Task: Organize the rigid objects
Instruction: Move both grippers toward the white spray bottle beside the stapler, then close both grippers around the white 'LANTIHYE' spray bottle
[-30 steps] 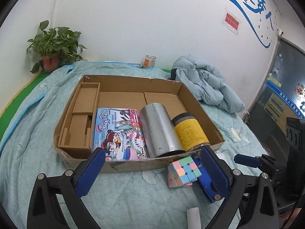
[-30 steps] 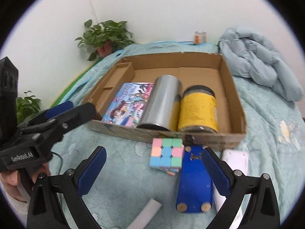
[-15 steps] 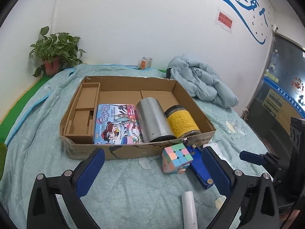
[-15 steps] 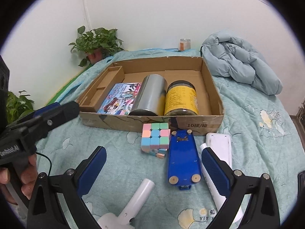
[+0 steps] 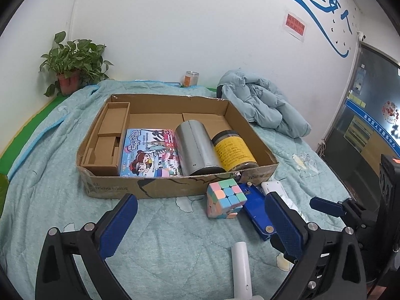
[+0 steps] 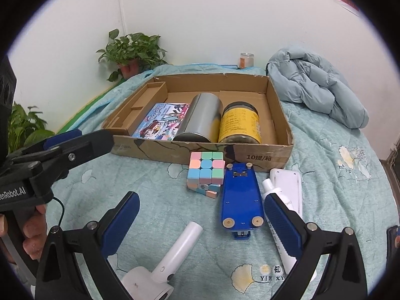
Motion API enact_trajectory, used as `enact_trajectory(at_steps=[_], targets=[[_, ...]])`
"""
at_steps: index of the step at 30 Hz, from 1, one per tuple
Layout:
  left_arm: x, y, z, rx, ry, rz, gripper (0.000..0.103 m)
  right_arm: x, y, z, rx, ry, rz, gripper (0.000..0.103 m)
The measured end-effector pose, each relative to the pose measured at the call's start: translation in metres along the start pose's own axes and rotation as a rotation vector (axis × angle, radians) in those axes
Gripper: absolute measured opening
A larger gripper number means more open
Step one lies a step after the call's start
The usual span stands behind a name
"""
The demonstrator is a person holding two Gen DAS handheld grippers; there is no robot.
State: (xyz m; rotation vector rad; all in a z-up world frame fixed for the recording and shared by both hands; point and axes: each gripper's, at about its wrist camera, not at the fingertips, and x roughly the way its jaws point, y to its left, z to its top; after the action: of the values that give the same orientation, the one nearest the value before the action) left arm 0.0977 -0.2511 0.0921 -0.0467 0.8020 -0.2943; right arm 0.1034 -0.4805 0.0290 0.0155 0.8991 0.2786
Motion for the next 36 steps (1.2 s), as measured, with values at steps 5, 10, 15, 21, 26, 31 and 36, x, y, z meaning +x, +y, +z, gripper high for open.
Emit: enact_trajectory(at_steps=[5, 10, 15, 21, 26, 31, 36], targets=[[0.009, 0.003, -0.005, -0.005, 0.018, -0.007, 0.102, 0.001, 0.000, -0.006, -0.001, -0.011, 0.027, 0.100], [0.017, 0.003, -0.008, -0.019, 0.035, -0.019, 0.102, -0.004, -0.001, -0.011, -0.034, -0.061, 0.065, 0.100], [0.029, -0.001, -0.019, -0.029, 0.078, -0.042, 0.102, -0.004, -0.004, -0.022, -0.036, -0.069, 0.106, 0.100], [0.042, -0.008, -0.032, -0.040, 0.124, -0.075, 0.102, -0.002, -0.025, -0.040, 0.015, -0.058, 0.131, 0.100], [0.060, -0.012, -0.041, -0.059, 0.183, -0.101, 0.102, 0.001, -0.052, -0.051, 0.047, -0.037, 0.114, 0.100], [0.075, -0.014, -0.046, -0.096, 0.231, -0.166, 0.102, 0.008, -0.085, -0.054, 0.087, -0.012, 0.085, 0.100], [0.089, -0.012, -0.046, -0.150, 0.273, -0.227, 0.102, 0.019, -0.103, -0.051, 0.087, 0.014, 0.078, 0.100]])
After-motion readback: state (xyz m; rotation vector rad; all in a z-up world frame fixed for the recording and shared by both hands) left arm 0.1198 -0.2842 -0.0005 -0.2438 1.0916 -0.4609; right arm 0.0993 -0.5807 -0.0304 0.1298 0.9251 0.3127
